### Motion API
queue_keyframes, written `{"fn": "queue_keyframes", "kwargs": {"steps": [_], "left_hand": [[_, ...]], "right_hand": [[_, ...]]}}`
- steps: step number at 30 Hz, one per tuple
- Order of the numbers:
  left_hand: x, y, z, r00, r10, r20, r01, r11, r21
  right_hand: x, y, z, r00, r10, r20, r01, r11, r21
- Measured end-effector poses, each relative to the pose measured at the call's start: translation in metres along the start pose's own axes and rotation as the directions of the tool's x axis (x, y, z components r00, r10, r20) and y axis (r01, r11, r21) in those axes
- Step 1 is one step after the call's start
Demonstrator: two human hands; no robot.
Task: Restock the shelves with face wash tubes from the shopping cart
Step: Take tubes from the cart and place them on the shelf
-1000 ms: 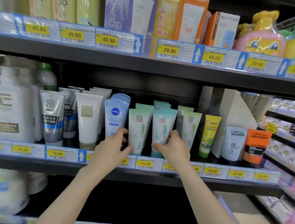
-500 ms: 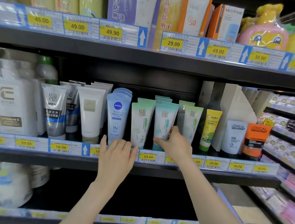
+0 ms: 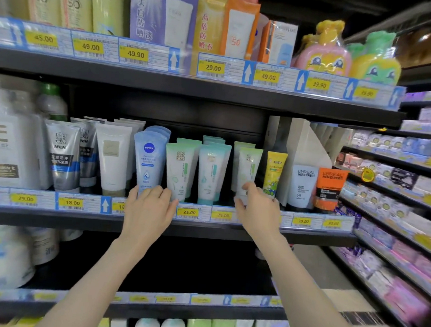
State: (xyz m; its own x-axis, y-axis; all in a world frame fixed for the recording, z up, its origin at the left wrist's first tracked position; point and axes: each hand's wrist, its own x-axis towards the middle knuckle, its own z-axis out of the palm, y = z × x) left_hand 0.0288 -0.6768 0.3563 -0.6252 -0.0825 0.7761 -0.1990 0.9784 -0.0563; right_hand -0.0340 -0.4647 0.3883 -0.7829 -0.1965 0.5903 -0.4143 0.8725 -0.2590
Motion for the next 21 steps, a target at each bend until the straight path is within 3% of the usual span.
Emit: {"fn": "queue_keyframes", "kwargs": {"steps": [5, 7, 11, 16, 21], "left_hand": [[0.000, 0.055, -0.023, 0.995, 0.093, -0.033, -0.097, 0.986, -0.135], [-0.006, 0.090, -0.030, 0.983, 0.181, -0.037, -0.184, 0.965, -0.184], [-0.027, 0.168, -0.040, 0.934, 0.355, -0.027, -0.349, 0.898, -0.267], [-0.067, 0.269, -0.043, 0.819, 0.574, -0.028, -0.539, 0.750, -0.385], [-0.110, 0.363, -0.037, 0.703, 0.711, -0.014, -0.606, 0.587, -0.537]], "right_hand": [[-0.038, 0.056, -0.032, 0.987, -0.050, -0.152, 0.016, 0.976, -0.218], [-0.061, 0.083, -0.049, 0.990, -0.051, -0.130, 0.007, 0.947, -0.321], [-0.120, 0.146, -0.085, 0.993, 0.116, 0.016, -0.103, 0.928, -0.358], [-0.206, 0.212, -0.129, 0.948, 0.311, 0.068, -0.251, 0.863, -0.439], [-0.278, 0.263, -0.162, 0.880, 0.471, 0.065, -0.381, 0.780, -0.497]]}}
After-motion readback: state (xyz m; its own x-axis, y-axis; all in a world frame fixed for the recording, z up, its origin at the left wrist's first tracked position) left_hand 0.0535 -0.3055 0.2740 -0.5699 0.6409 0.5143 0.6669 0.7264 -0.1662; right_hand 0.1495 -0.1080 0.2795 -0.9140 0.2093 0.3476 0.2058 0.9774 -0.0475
